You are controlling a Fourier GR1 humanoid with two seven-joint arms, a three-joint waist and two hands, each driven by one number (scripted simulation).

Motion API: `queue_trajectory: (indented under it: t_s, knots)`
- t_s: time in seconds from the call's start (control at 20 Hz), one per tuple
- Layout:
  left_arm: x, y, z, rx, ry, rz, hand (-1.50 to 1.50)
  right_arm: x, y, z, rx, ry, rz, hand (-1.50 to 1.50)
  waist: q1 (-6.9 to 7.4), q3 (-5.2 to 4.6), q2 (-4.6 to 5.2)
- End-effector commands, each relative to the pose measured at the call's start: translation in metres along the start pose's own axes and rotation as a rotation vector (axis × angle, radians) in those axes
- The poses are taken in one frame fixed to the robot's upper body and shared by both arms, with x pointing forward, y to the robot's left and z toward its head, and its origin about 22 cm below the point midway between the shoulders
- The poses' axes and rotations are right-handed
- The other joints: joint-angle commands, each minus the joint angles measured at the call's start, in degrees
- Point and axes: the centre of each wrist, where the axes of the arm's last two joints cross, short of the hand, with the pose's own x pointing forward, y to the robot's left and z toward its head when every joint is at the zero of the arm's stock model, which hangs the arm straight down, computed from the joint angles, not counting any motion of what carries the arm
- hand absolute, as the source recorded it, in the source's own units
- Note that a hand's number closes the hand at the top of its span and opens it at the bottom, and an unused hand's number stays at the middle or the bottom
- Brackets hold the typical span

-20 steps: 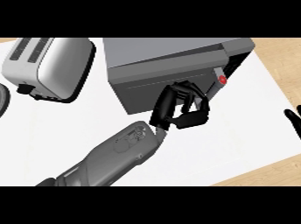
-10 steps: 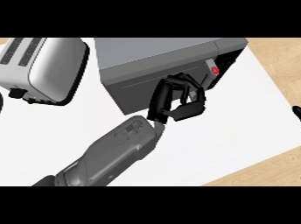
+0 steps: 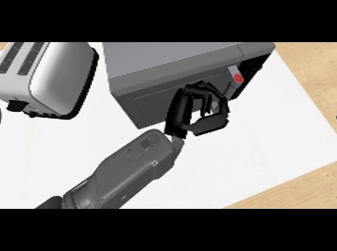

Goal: Pick up the milk, place it into the microwave and close the microwave

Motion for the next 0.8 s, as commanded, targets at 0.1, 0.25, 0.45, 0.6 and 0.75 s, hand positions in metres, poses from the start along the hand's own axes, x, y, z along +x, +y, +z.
queue_trajectory:
  t_s: [0.1,0.25,0.45,0.6,0.75]
  knots:
    - [0.007,0.008,-0.024,0.035,-0.029,-0.005,1.5,0.006,-0.005,-0.004,0.004,-0.005,-0.005,-1.5,-0.35,0.03,0.78]
    - [0.007,0.008,-0.025,0.04,-0.024,0.001,1.5,0.009,-0.005,-0.007,0.015,-0.009,-0.006,-1.5,-0.67,0.04,0.93]
    - [0.002,0.011,-0.022,0.045,-0.033,-0.009,1.5,0.014,-0.008,-0.01,0.006,-0.022,-0.003,-1.5,-0.61,0.05,0.95]
    - [0.004,0.009,-0.024,0.044,-0.041,0.005,1.5,0.015,-0.011,-0.009,-0.004,-0.004,0.003,-1.5,-0.97,0.04,1.07]
    - [0.002,0.009,-0.022,0.054,-0.05,0.006,1.5,0.017,-0.013,-0.012,0.006,-0.012,-0.002,-1.5,-1.18,0.08,1.36]
